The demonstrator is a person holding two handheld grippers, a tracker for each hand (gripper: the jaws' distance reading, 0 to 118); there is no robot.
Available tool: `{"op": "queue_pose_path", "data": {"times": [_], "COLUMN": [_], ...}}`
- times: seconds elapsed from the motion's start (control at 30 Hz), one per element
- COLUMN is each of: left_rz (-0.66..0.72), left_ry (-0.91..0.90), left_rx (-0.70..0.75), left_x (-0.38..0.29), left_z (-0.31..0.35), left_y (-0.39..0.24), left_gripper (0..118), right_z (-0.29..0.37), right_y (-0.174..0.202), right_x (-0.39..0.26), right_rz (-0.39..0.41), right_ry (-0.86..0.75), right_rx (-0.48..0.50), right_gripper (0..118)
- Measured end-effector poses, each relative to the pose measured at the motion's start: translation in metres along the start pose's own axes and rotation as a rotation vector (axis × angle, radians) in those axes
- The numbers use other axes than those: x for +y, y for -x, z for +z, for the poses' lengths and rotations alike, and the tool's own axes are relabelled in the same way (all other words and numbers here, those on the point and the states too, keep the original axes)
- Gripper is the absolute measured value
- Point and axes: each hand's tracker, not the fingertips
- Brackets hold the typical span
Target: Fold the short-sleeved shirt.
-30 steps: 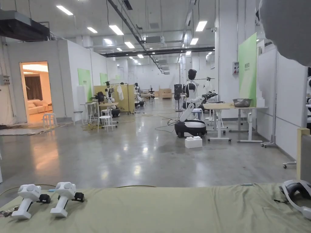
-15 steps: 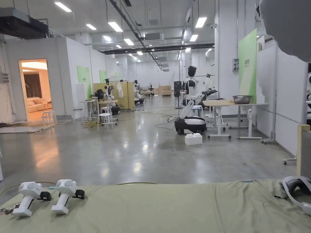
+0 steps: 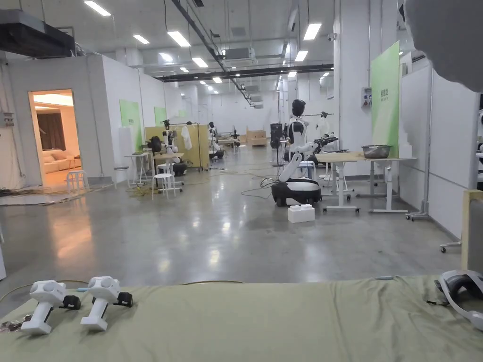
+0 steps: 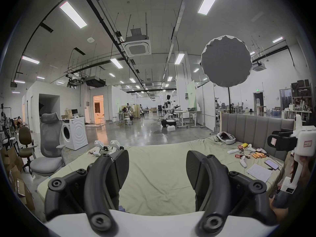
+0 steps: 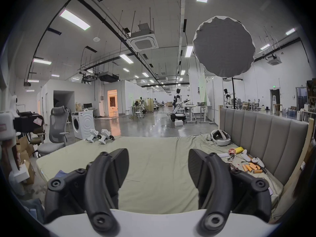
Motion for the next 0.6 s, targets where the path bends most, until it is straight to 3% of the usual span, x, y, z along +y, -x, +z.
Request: {"op": "queue_pose_path", "data": {"times": [0.03,0.07,0.1,0.13,0.6], "left_rz": [-0.007,-0.013,-0.016,-0.016,0.001], "left_ry": [-0.002,-0.001,-0.002,-0.002,-0.002], "left_rx": [0.009,0.013,0.015,0.014,0.010], "left_x": [-0.0001,-0.0003,-0.0006,-0.0007,-0.0026], "left_z": [-0.0001,-0.0008,-0.0013,-0.0017,-0.0026], "left_y": [-0.0008,-0.0014,-0.0016,-0.0016,-0.0016], "left_gripper": [89,100,113,118,118], "right_z": [-0.0010,-0.0028,-0.0037,-0.0031,-0.0022], "right_y": [-0.0008,-0.0017,-0.0021,-0.0028,-0.0051], "right_x": [0.0007,0.0011,0.0009,-0.0014,-0.0046], "right_rz": [-0.011,-0.020,-0.026,-0.031,-0.026], "right_ry": [0.006,0.014,0.020,0.011,-0.010], "right_rx": [-0.001,0.001,0.007,0.008,-0.013], "right_gripper": [108,118,118,118,118]}}
